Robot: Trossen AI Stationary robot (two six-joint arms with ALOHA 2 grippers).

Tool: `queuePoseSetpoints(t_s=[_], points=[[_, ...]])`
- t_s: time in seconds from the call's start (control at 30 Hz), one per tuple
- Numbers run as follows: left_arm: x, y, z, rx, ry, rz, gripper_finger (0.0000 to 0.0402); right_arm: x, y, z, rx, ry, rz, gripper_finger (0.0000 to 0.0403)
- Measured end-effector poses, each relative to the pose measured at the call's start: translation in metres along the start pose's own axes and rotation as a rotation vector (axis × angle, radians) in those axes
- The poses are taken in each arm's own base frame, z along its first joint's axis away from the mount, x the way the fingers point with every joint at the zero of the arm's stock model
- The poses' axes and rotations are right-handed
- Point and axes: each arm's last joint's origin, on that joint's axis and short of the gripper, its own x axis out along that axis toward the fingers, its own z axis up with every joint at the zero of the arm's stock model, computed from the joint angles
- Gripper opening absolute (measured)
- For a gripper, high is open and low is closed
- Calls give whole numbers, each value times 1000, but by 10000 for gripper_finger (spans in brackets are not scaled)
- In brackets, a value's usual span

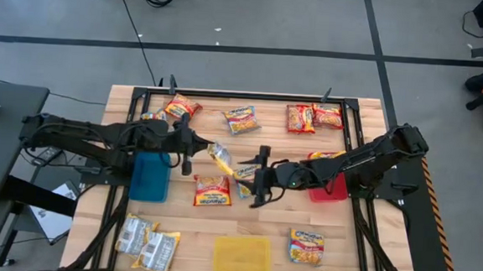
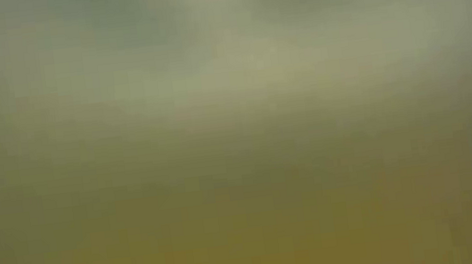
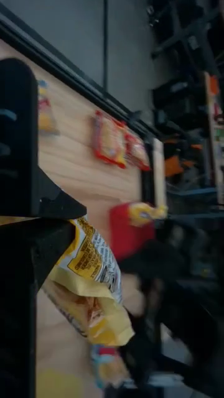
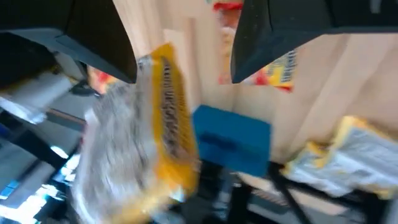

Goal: Sort Maruchan noodles
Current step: Put the yellow noodle pack into the red bin

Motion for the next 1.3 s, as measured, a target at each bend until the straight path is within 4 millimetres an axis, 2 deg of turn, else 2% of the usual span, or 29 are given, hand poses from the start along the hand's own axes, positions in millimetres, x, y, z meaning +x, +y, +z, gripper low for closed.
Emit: queuePoseSetpoints(t_s=[0.2,0.4,0.57,0.73,0.97,1.13,1.2,1.3], points=[[0,0,7,-64,-66,33,1,20,-1,-6,4,-74,-56,268],[-1,1,12,-104,-118,38,1,38,-9,-11,2,-147,-321,268],[-1,1,12,-104,-119,35,1,44,-17,-12,51,-213,-398,268],[-1,0,12,-103,-117,12,1,42,-22,-8,66,-232,-426,263],[-1,-5,12,-118,-115,-148,1,35,-14,0,-30,-266,-434,208],[-2,-6,12,-110,-119,-168,3,33,-5,2,-61,-276,-399,148],[-2,-6,13,-109,-123,-170,15,32,-3,3,-62,-279,-391,129],[-3,-6,13,-109,-124,-166,43,30,1,3,-51,-273,-398,124]])
